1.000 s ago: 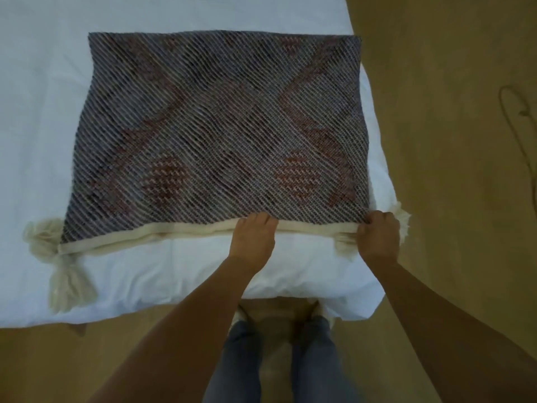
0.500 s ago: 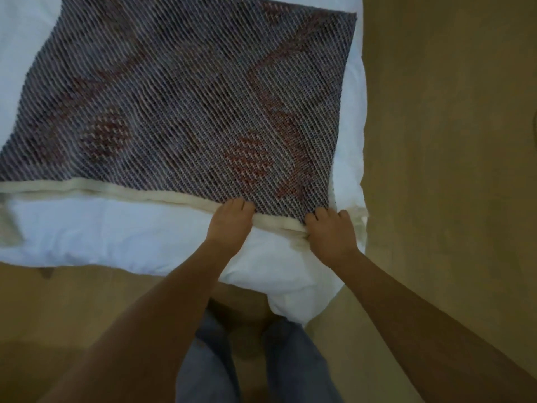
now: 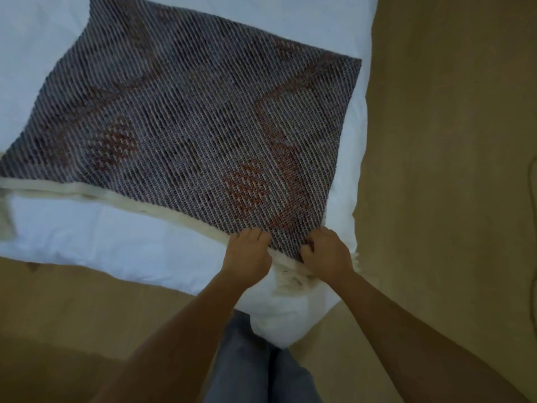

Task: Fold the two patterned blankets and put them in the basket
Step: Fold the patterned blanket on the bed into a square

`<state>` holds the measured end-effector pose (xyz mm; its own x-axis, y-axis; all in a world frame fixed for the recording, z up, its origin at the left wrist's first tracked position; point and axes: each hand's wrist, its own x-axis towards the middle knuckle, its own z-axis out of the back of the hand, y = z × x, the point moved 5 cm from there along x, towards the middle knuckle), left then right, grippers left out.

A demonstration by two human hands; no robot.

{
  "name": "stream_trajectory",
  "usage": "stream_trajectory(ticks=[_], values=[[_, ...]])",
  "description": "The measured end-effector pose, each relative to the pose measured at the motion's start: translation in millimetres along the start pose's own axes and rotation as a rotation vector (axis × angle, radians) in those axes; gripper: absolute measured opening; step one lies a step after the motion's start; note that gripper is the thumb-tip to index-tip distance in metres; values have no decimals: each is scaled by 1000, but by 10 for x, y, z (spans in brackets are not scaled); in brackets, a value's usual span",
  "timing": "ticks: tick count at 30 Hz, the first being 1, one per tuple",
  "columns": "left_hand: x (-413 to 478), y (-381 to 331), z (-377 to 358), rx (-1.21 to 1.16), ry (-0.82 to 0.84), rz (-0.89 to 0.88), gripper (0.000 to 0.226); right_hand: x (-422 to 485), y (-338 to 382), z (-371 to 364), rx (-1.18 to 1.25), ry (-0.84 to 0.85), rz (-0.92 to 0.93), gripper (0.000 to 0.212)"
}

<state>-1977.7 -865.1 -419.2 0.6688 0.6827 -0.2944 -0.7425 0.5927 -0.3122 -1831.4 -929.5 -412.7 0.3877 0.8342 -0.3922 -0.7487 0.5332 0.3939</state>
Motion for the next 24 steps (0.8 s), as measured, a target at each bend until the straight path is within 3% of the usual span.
stream_trajectory(ticks=[6,10,18,24], values=[[737,-357,516,-56,-87,13,23,238,-272,354,285,-142,-347,21],[1385,-693,912,-19,-87,-61,23,394,-326,466,379,-138,-398,29],[2287,-1142,1001,155,101,-116,23,843,-386,718,537,-160,-390,29],[2904,-1208,1151,259,95,-207,22,1248,-453,804,667,-187,-519,37]])
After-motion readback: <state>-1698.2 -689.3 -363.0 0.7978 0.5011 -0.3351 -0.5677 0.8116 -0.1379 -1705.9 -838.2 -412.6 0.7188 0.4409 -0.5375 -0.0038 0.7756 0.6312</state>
